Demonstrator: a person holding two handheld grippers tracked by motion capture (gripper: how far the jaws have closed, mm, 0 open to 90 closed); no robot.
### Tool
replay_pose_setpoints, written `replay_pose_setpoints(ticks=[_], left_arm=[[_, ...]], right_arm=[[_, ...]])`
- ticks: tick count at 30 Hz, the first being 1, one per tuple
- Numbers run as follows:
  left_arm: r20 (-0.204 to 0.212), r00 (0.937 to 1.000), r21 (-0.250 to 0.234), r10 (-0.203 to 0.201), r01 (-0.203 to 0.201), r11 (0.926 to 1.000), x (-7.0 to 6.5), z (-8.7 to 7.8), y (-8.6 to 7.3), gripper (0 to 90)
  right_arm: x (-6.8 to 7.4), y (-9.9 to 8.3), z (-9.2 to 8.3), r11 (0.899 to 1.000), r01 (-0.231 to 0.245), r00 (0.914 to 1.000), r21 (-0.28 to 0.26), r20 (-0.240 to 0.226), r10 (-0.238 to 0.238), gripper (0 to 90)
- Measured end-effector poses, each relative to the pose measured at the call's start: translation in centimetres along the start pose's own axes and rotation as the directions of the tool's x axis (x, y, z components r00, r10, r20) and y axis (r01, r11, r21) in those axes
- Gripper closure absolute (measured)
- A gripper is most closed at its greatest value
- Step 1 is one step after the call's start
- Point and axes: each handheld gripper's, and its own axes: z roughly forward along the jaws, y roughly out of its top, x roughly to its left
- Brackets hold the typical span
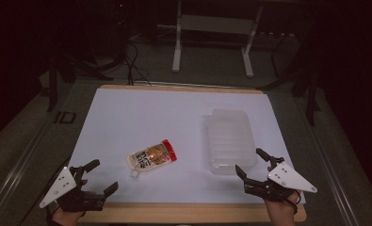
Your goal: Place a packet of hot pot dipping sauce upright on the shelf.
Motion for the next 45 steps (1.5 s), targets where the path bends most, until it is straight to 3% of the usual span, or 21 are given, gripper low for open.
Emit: replay_pose_setpoints(ticks=[3,8,10,12,15,16,18,21,24,26,29,32,34,36,37,38,39,40,41,43,45], left_arm=[[0.009,0.9999,-0.006,0.012,-0.012,0.9999,-0.2,0.1,0.1,2.5],[-0.014,0.9991,0.008,0.039,-0.039,0.9992,-0.6,0.4,0.2,2.4],[-0.024,0.999,0.011,0.037,-0.036,0.9993,-0.7,0.5,0.2,2.4],[-0.026,0.9997,0.019,0.004,-0.004,0.9998,-0.7,0.9,0.3,2.4],[-0.022,0.9988,0.075,0.044,-0.042,0.9963,-0.5,1.9,0.6,2.4],[-0.012,0.9993,0.092,0.035,-0.034,0.9952,-0.3,2.2,0.6,2.3],[-0.006,0.9996,0.101,-0.027,0.027,0.9945,0.2,2.8,0.5,2.3],[-0.013,0.9974,0.153,-0.071,0.072,0.9856,0.7,3.7,0.1,2.4],[-0.021,0.9904,0.182,-0.136,0.138,0.9736,1.3,4.5,-0.1,2.6],[-0.037,0.9888,0.191,-0.145,0.149,0.9702,1.5,4.9,-0.1,3.6],[-0.077,0.9768,0.223,-0.2,0.212,0.9515,1.9,5.7,-0.2,4.3],[-0.087,0.9672,0.253,-0.239,0.253,0.9336,2.1,6.5,-0.5,4.4],[-0.092,0.9551,0.27,-0.282,0.296,0.9161,2.3,7.0,-0.9,4.4],[-0.105,0.9477,0.296,-0.302,0.319,0.9003,2.4,7.4,-1.0,5.0],[-0.116,0.9437,0.3,-0.31,0.331,0.8947,2.5,7.7,-1.2,5.3],[-0.116,0.9437,0.3,-0.31,0.331,0.8947,2.5,7.7,-1.2,5.4],[-0.136,0.9389,0.321,-0.316,0.344,0.8826,2.6,8.1,-1.4,5.7],[-0.136,0.9332,0.324,-0.333,0.359,0.8751,2.8,8.4,-1.6,5.7],[-0.138,0.9234,0.323,-0.358,0.384,0.865,2.9,8.6,-1.7,5.7],[-0.152,0.915,0.322,-0.374,0.403,0.8567,3.2,8.9,-2.0,7.6],[-0.165,0.8998,0.308,-0.404,0.436,0.8458,3.6,9.3,-2.2,9.2]], right_arm=[[0.2,0.1,-0.1,1.0,0.019,0.9998,-0.008,0.007,-0.019,14.0],[0.5,0.1,0.1,0.999,0.044,0.9989,-0.003,0.016,-0.044,13.5],[0.5,0.2,0.1,0.999,0.048,0.9988,-0.004,0.014,-0.048,13.5],[0.7,0.2,0.2,0.999,0.05,0.9988,0.004,-0.002,-0.05,13.5],[1.0,0.1,0.5,0.996,0.082,0.9965,0.026,-0.022,-0.081,13.8],[1.1,0.1,0.6,0.996,0.086,0.996,0.034,-0.029,-0.085,13.9],[1.3,0.0,0.8,0.996,0.082,0.996,0.042,-0.041,-0.08,13.9],[1.4,0.0,0.8,0.996,0.083,0.9956,0.043,-0.045,-0.081,13.9],[1.4,0.1,0.7,0.996,0.076,0.9963,0.041,-0.042,-0.075,13.9],[1.4,0.1,0.7,0.996,0.075,0.9966,0.04,-0.039,-0.073,13.9],[1.5,0.1,0.7,0.996,0.083,0.9959,0.036,-0.04,-0.082,13.9],[1.6,0.1,0.7,0.996,0.086,0.9952,0.033,-0.05,-0.084,13.9],[1.7,0.2,0.7,0.996,0.088,0.9949,0.036,-0.053,-0.086,14.0],[1.7,0.1,0.7,0.995,0.094,0.9943,0.039,-0.054,-0.092,14.0],[1.8,0.1,0.8,0.995,0.096,0.994,0.041,-0.057,-0.094,14.0],[1.8,0.1,0.8,0.995,0.095,0.994,0.041,-0.057,-0.093,14.0],[1.8,0.1,0.8,0.995,0.094,0.9941,0.042,-0.058,-0.092,14.0],[1.8,0.1,0.8,0.995,0.094,0.9941,0.043,-0.059,-0.092,14.0],[1.8,0.1,0.8,0.995,0.095,0.994,0.044,-0.059,-0.092,14.0],[1.8,0.1,0.8,0.995,0.095,0.9939,0.044,-0.061,-0.092,14.0],[1.8,0.1,0.9,0.994,0.096,0.9936,0.047,-0.063,-0.093,14.0]])
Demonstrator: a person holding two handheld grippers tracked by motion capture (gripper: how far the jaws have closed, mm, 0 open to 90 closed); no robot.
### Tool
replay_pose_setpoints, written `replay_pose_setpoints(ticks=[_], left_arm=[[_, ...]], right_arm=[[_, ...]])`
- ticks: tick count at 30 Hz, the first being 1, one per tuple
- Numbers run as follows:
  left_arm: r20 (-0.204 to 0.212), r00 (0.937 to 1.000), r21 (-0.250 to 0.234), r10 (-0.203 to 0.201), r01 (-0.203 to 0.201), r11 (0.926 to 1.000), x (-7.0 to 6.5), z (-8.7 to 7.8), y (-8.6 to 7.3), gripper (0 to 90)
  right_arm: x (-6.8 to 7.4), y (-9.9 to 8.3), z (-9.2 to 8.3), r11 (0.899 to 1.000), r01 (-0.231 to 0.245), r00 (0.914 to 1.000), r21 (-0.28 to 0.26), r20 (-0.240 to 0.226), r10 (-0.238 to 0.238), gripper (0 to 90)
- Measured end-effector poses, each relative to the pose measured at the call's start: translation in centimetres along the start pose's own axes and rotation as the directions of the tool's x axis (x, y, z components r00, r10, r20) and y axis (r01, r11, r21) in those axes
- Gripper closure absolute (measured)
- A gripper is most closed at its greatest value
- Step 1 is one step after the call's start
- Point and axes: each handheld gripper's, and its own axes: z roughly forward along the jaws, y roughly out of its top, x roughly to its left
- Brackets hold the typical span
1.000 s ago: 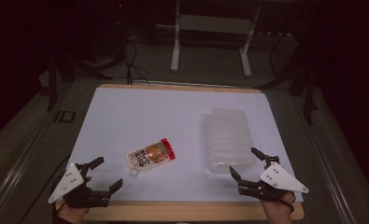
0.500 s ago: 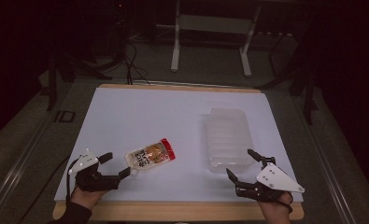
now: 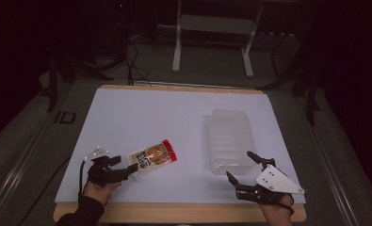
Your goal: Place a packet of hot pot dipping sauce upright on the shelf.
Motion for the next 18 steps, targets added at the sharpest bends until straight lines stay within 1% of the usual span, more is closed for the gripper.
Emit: replay_pose_setpoints(ticks=[1,2,3,4,5,6,7,8,9,11,12,13,15,16,17,18], left_arm=[[0.0,1.0,0.0,0.0,0.0,1.0,0.0,0.0,0.0,9.2],[-0.005,0.9995,-0.005,-0.031,0.031,0.9995,0.5,0.3,0.1,9.5],[-0.007,0.9976,-0.013,-0.07,0.07,0.9975,0.9,0.4,0.2,10.9],[-0.007,0.9976,-0.013,-0.07,0.07,0.9975,0.9,0.4,0.2,11.5],[0.001,0.9946,-0.018,-0.104,0.104,0.9944,1.4,0.6,0.3,12.6],[-0.007,0.9952,-0.011,-0.098,0.098,0.9952,1.5,0.7,0.3,13.2],[-0.007,0.9944,-0.009,-0.105,0.105,0.9944,1.6,0.8,0.3,14.0],[0.002,0.9927,0.003,-0.121,0.121,0.9927,1.7,0.9,0.2,15.0],[0.002,0.9906,0.014,-0.137,0.137,0.9905,1.7,1.0,0.1,15.4],[0.002,0.9908,0.034,-0.136,0.135,0.9902,1.6,1.1,-0.1,19.0],[0.001,0.9899,0.043,-0.142,0.142,0.9889,1.5,1.1,-0.2,19.6],[-0.019,0.9888,0.057,-0.148,0.149,0.9872,1.5,1.2,-0.3,20.7],[-0.022,0.9827,0.066,-0.184,0.185,0.9805,1.7,1.2,-0.4,22.8],[-0.013,0.9788,0.072,-0.204,0.205,0.9762,1.9,1.2,-0.4,24.6],[-0.008,0.9734,0.074,-0.229,0.229,0.9707,2.1,1.2,-0.5,27.0],[-0.004,0.9698,0.08,-0.244,0.243,0.9666,2.2,1.3,-0.5,29.2]], right_arm=[[0.0,0.0,0.0,1.0,0.0,1.0,0.0,0.0,0.0,14.0],[0.0,0.0,0.0,1.0,0.007,1.0,0.005,-0.002,-0.007,14.1],[0.0,0.0,0.1,1.0,0.009,0.9999,0.005,-0.004,-0.009,14.1],[0.1,0.0,0.1,1.0,0.008,1.0,0.007,-0.006,-0.008,14.1],[0.1,0.0,0.1,1.0,0.008,0.9999,0.008,-0.006,-0.008,14.2],[0.1,0.0,0.1,1.0,0.01,0.9999,0.008,-0.007,-0.01,14.2],[0.1,0.0,0.1,1.0,0.008,0.9999,0.009,-0.01,-0.008,14.2],[0.1,0.0,0.1,1.0,0.008,0.9999,0.01,-0.009,-0.008,14.2],[0.1,0.0,0.1,1.0,0.01,0.9999,0.011,-0.008,-0.01,14.3],[0.1,-0.1,0.1,1.0,0.01,0.9999,0.012,-0.009,-0.01,14.2],[0.1,-0.1,0.1,1.0,0.009,0.9999,0.012,-0.009,-0.009,14.3],[0.1,-0.1,0.1,1.0,0.01,0.9999,0.013,-0.011,-0.01,14.3],[0.1,-0.1,0.1,1.0,0.012,0.9999,0.014,-0.011,-0.012,14.3],[0.1,-0.1,0.1,1.0,0.015,0.9998,0.014,-0.011,-0.015,14.3],[0.1,0.0,0.1,1.0,0.018,0.9998,0.011,-0.01,-0.018,14.3],[0.1,0.0,0.0,1.0,0.019,0.9998,0.008,-0.011,-0.019,14.3]])
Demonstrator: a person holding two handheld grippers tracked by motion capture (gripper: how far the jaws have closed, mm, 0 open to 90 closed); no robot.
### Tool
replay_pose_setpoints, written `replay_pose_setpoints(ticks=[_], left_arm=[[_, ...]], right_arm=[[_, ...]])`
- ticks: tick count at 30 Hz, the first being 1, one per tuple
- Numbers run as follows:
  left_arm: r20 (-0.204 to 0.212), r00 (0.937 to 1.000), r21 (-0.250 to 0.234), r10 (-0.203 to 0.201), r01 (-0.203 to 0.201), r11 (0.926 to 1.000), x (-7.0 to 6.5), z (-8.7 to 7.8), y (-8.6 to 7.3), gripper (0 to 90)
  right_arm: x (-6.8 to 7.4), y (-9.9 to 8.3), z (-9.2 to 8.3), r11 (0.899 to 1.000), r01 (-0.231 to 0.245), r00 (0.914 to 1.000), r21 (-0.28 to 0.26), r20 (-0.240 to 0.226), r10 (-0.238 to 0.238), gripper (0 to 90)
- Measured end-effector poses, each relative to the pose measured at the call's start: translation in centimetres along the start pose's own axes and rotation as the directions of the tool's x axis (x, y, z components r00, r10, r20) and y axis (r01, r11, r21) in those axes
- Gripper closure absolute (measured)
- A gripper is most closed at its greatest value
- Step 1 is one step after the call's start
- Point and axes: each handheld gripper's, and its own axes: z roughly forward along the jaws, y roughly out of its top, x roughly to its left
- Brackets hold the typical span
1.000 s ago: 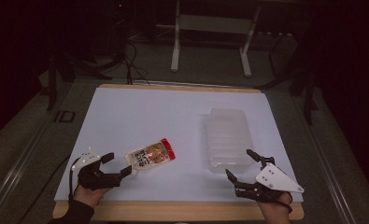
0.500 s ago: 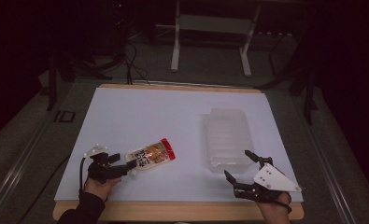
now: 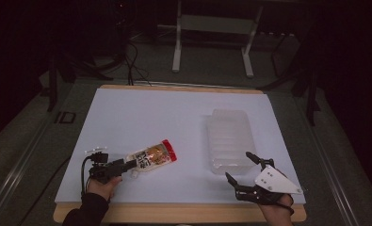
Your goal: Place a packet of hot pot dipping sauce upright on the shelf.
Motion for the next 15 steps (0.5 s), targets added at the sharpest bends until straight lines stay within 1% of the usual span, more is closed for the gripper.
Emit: replay_pose_setpoints(ticks=[2,4,6,7,9,13,14,15], left_arm=[[0.006,0.9996,-0.001,-0.028,0.028,0.9996,0.28,-0.06,0.03,33.4],[0.015,0.9986,-0.003,-0.051,0.051,0.9987,0.48,-0.13,0.04,35.1],[0.029,0.9973,0.006,-0.068,0.068,0.9977,0.55,-0.12,-0.02,37.2],[0.026,0.9975,0.008,-0.065,0.065,0.9979,0.48,-0.1,-0.05,38.4],[0.042,0.9968,0.021,-0.068,0.067,0.9975,0.37,0.06,-0.13,40.6],[0.049,0.9966,0.032,-0.066,0.064,0.9974,0.24,0.22,-0.15,41.8],[0.057,0.9953,0.031,-0.078,0.076,0.9966,0.4,0.22,-0.13,41.8],[0.055,0.9953,0.031,-0.079,0.077,0.9965,0.45,0.22,-0.13,44.2]], right_arm=[[0.0,0.02,-0.04,1.0,-0.001,1.0,-0.001,0.0,0.001,14.3],[-0.01,0.01,-0.02,1.0,0.0,1.0,0.0,0.0,0.0,14.3],[0.0,0.0,0.0,1.0,0.001,1.0,0.001,-0.001,-0.001,14.4],[0.03,0.01,0.0,1.0,0.001,1.0,0.001,-0.001,-0.001,14.4],[0.06,0.02,0.01,1.0,-0.001,1.0,0.002,-0.002,0.001,14.5],[0.11,0.05,0.0,1.0,0.0,1.0,0.001,-0.003,0.0,14.5],[0.13,0.06,-0.01,1.0,0.001,1.0,0.002,-0.001,-0.001,14.5],[0.14,0.07,-0.01,1.0,0.004,1.0,0.003,-0.003,-0.004,14.7]])
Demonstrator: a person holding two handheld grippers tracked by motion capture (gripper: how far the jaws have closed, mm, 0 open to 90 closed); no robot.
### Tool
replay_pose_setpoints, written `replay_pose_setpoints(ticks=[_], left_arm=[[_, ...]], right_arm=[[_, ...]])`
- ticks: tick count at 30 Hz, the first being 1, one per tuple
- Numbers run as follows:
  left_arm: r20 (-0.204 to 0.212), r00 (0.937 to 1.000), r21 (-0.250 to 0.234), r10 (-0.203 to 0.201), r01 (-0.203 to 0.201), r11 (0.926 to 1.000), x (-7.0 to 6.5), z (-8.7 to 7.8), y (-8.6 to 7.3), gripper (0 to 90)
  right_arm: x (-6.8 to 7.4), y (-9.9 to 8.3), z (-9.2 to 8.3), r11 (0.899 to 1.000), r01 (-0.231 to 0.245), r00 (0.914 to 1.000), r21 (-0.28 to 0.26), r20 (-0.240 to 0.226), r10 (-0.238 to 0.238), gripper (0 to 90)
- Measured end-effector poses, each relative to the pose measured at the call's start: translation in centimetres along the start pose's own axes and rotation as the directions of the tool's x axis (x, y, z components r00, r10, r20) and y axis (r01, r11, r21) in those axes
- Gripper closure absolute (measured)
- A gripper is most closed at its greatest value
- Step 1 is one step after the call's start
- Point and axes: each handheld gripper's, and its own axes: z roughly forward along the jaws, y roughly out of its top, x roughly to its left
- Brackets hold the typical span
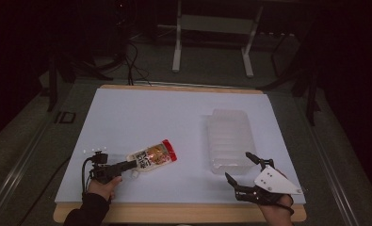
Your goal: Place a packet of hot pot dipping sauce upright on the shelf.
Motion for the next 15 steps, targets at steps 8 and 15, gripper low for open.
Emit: replay_pose_setpoints(ticks=[8,15], left_arm=[[0.025,0.9968,0.025,-0.076,0.075,0.9969,-0.13,0.04,-0.33,49.5],[0.021,0.9954,0.026,-0.094,0.093,0.9953,-0.1,0.73,-0.29,60.4]], right_arm=[[0.03,-0.04,0.03,1.0,0.003,1.0,0.003,-0.002,-0.003,15.0],[0.23,-0.04,0.22,1.0,0.017,0.9998,0.009,-0.008,-0.017,15.2]])
